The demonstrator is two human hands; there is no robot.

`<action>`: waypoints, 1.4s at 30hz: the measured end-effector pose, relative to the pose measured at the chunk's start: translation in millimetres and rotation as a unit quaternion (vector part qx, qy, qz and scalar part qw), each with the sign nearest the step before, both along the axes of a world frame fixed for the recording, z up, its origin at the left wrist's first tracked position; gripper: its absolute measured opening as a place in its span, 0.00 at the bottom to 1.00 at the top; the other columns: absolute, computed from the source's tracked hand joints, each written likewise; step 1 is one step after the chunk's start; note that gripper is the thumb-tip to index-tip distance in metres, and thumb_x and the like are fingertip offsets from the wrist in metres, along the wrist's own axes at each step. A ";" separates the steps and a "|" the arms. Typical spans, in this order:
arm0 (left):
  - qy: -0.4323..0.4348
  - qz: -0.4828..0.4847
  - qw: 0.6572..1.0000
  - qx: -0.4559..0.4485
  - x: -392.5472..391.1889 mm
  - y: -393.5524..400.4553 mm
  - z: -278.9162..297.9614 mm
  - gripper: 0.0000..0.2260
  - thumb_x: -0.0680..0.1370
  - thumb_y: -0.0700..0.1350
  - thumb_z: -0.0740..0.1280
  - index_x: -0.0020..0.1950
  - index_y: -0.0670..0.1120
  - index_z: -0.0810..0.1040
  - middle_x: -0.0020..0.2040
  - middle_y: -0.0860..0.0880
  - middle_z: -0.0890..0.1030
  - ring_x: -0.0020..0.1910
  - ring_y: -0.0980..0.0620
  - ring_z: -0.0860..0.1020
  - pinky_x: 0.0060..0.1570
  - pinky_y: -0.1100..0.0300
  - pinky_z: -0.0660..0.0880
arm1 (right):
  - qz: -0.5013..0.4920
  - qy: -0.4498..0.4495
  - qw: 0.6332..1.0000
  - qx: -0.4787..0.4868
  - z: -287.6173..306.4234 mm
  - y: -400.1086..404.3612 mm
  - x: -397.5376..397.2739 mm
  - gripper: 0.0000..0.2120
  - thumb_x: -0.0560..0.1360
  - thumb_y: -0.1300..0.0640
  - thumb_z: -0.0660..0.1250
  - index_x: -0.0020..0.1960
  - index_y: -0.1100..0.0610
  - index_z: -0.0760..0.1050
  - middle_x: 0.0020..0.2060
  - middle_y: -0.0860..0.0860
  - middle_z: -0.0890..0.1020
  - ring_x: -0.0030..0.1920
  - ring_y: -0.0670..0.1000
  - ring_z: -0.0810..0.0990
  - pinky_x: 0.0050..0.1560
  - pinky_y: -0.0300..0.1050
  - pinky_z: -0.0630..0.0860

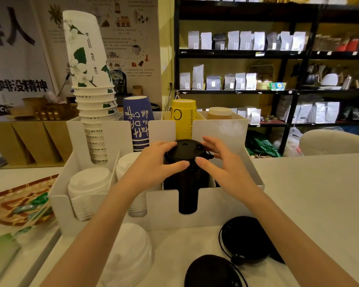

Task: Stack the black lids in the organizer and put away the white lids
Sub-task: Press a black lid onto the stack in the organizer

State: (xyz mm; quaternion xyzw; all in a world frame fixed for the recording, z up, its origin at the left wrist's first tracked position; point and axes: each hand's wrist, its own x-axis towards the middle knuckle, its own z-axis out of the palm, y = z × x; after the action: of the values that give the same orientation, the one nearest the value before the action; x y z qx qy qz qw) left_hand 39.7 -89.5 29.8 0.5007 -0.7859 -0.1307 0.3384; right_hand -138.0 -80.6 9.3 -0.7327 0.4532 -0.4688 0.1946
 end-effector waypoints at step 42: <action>-0.044 0.124 0.987 -0.093 -41.0 30.7 -42.7 0.28 0.78 0.52 0.51 0.73 0.43 0.45 0.75 0.39 0.51 0.75 0.43 0.49 0.72 0.52 0.48 | -0.078 0.166 0.979 0.090 -47.5 76.6 -88.2 0.13 0.72 0.52 0.66 0.56 0.49 0.74 0.51 0.47 0.80 0.49 0.40 0.76 0.55 0.36 0.73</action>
State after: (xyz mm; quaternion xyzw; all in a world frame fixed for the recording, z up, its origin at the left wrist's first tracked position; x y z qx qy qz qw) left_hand -1.3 -58.9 -12.8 0.5662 -0.7403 0.0081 0.3624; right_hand -226.3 -4.0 -38.2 -0.7422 0.5755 -0.3115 0.1443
